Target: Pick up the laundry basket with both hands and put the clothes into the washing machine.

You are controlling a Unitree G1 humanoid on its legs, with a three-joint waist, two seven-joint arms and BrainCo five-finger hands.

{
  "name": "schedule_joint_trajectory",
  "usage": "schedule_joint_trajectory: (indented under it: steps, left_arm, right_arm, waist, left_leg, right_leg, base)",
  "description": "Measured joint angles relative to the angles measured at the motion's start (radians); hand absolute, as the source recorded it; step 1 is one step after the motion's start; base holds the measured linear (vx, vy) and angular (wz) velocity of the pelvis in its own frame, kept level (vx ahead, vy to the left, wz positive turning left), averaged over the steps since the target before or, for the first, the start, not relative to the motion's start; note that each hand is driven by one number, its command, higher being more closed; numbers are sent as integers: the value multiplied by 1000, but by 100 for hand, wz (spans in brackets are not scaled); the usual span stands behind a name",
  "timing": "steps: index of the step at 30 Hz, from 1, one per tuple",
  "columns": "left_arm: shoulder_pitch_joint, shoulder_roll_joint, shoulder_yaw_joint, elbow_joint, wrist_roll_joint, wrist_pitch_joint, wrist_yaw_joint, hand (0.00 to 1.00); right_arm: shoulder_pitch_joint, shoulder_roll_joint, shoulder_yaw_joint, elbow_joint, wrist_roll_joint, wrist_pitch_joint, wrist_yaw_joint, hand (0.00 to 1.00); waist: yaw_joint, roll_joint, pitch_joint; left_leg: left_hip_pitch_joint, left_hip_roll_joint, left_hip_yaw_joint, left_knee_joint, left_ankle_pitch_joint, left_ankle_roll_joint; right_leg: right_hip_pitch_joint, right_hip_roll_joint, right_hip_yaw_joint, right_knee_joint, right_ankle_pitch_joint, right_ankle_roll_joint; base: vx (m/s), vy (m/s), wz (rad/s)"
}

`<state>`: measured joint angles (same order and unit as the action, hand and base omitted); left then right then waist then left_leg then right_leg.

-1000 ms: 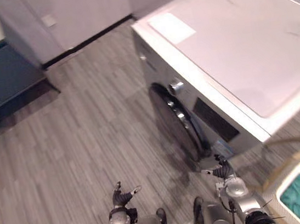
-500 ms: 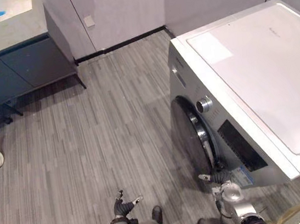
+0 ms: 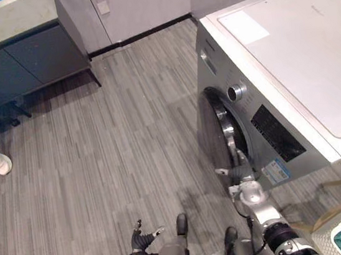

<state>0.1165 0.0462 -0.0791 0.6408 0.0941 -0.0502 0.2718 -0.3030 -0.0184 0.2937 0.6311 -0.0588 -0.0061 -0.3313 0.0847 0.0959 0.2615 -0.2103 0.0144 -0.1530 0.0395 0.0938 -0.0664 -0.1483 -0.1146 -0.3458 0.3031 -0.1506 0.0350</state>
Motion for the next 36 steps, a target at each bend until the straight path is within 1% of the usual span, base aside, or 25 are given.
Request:
schedule_joint_trajectory:
  steps: [1,2,3,4,5,6,7,9,10,13,15,16,17,19,21,22,24,25,27,28,30,32,33,34,36]
  left_arm:
    - [-11,-2,-3,-9,0,-2,2,0]
    - [-34,-5,-12,-19,-2,-4,11,0]
    - [-57,-3,-15,-31,-2,-4,20,0]
    - [-69,-2,-15,-40,-2,-4,21,0]
    - [-77,-3,-24,-51,-3,-4,24,0]
    - [-81,-1,-34,-62,-4,-5,32,0]
    - [-87,2,-36,-67,-4,-5,37,0]
    - [-108,2,-43,-73,-5,-5,40,0]
    - [-109,3,-47,-75,-5,-6,41,0]
    - [-108,1,-49,-76,-8,-6,41,0]
    - [-114,-1,-50,-78,-14,-14,41,0]
    - [-126,0,-68,-80,-18,-16,42,0]
    - [-131,1,-68,-81,-23,-17,42,0]
    - [-150,4,-69,-86,-26,-21,42,0]
    - [-192,6,-72,-101,-36,-21,41,0]
    - [-208,7,-78,-101,-36,-21,42,0]
    - [-307,18,-81,-101,-33,-12,48,0]
    - [-337,26,-83,-101,-33,-10,56,0]
    - [-473,91,-79,-92,2,2,86,0]
    - [-504,110,-75,-84,5,4,94,0]
    - [-647,183,-64,-29,28,8,122,0]
    - [-740,233,-45,34,38,12,131,0]
    - [-795,276,-28,90,38,21,142,0]
    - [-823,302,-22,119,38,26,146,0]
    - [-895,391,7,199,38,45,153,0]
  right_arm:
    - [-36,7,19,14,8,8,2,0]
    - [-119,20,53,41,21,14,5,0]
    - [-221,33,85,54,33,9,26,0]
    - [-278,42,100,54,40,0,38,0]
    - [-380,65,114,52,49,-24,53,0]
    - [-469,95,108,52,58,-46,53,0]
    - [-512,104,93,54,64,-54,52,0]
    - [-622,110,32,62,88,-67,50,0]
    - [-701,97,-49,80,106,-67,42,0]
    - [-746,48,-91,79,120,-66,22,0]
    - [-738,9,-90,40,127,-64,1,0]
    - [-703,-29,-89,-18,128,-64,-9,0]
    - [-683,-39,-87,-41,128,-64,-15,0]
    - [-613,-69,-42,-122,128,-64,-16,0]
    - [-478,-117,61,-255,117,-66,15,0]
    - [-434,-128,82,-285,105,-66,32,0]
    - [-231,-170,119,-416,65,-66,80,0]
    - [-174,-177,116,-451,55,-66,88,0]
    - [10,-190,76,-539,-7,-68,106,0]
    - [40,-188,65,-546,-20,-71,109,0]
    - [130,-187,-11,-547,-53,-77,112,0]
    - [184,-186,-59,-548,-79,-90,114,0]
    - [210,-184,-86,-548,-82,-100,114,0]
    - [223,-179,-99,-548,-82,-104,113,0]
    - [251,-169,-135,-543,-81,-107,112,0]
  waist:
    - [12,8,10]
    - [39,22,25]
    - [63,21,52]
    - [73,22,73]
    - [94,42,105]
    - [111,55,111]
    - [119,50,117]
    - [152,45,137]
    - [174,38,142]
    - [180,33,145]
    - [172,32,146]
    - [158,30,147]
    - [149,26,150]
    - [138,5,162]
    - [108,-23,172]
    - [99,-32,174]
    - [63,-54,185]
    - [55,-60,189]
    - [8,-92,206]
    - [-3,-98,210]
    - [-34,-129,223]
    - [-60,-141,224]
    - [-78,-151,225]
    - [-84,-161,225]
    - [-119,-178,231]
  left_leg:
    - [-8,1,-16,-3,0,-2]
    - [-23,3,-43,-19,-13,-25]
    - [-33,-5,-52,-26,-30,-48]
    - [-49,-16,-66,10,-30,-47]
    - [-52,-20,-90,69,-30,-47]
    - [-60,-15,-120,69,-30,-22]
    - [-68,-18,-127,57,-24,-26]
    - [-81,-29,-161,34,16,-31]
    - [-97,-40,-192,27,29,-39]
    - [-106,-50,-206,21,32,-39]
    - [-105,-48,-203,2,43,-38]
    - [-106,-44,-200,-8,48,-41]
    - [-105,-41,-196,-8,48,-41]
    - [-98,-23,-165,-13,48,-41]
    - [-97,4,-120,-31,48,-41]
    - [-97,9,-103,-34,48,-41]
    - [-97,29,-42,-39,47,-40]
    - [-97,33,-27,-41,47,-40]
    - [-104,51,35,-42,47,-40]
    - [-106,55,48,-42,47,-40]
    - [-116,73,107,-43,46,-40]
    - [-138,83,144,-43,46,-39]
    - [-153,89,169,-44,46,-40]
    - [-159,92,182,-44,46,-39]
    - [-182,94,202,-45,47,-39]
  right_leg:
    - [-2,1,-12,4,-4,-7]
    - [-13,1,-40,-3,-3,-18]
    - [-23,-12,-67,-18,2,-28]
    - [-31,-22,-78,-13,2,-29]
    - [-42,-30,-107,10,-2,-36]
    - [-75,-38,-127,66,-29,-39]
    - [-90,-50,-137,90,-39,-32]
    - [-104,-74,-179,130,-52,-32]
    - [-114,-90,-200,156,-70,-29]
    - [-124,-102,-203,173,-85,-23]
    - [-135,-103,-199,172,-85,-23]
    - [-139,-99,-196,166,-83,-26]
    - [-138,-96,-193,162,-80,-27]
    - [-141,-74,-165,137,-62,-35]
    - [-166,-42,-116,107,-35,-42]
    - [-172,-37,-102,101,-28,-46]
    - [-198,-10,-45,75,5,-50]
    - [-207,-5,-29,72,11,-51]
    - [-237,19,28,49,42,-54]
    - [-244,26,41,42,52,-57]
    - [-276,50,94,14,83,-58]
    - [-304,66,122,-8,107,-56]
    - [-326,75,141,-17,121,-56]
    - [-340,79,153,-19,126,-57]
    - [-370,89,174,-28,146,-61]
  base:
    - [-178,-101,62]
    - [-172,-96,62]
    - [-138,-93,63]
    - [-99,-78,58]
    - [-42,-58,59]
    - [-25,-83,67]
    - [16,-76,80]
    - [38,-108,80]
    - [59,-95,65]
    - [34,-55,30]
    - [6,-52,-6]
    - [-10,-49,-10]
    - [-17,-59,-27]
    - [-29,-44,-49]
    - [-51,-55,-71]
    - [-56,-43,-74]
    - [-61,-26,-80]
    - [-94,-21,-83]
    - [-104,-22,-83]
    - [-86,-20,-81]
    - [-126,-24,-78]
    - [-120,-24,-62]
    - [-90,-25,-61]
    - [-61,-30,-57]
    - [-31,-25,-46]
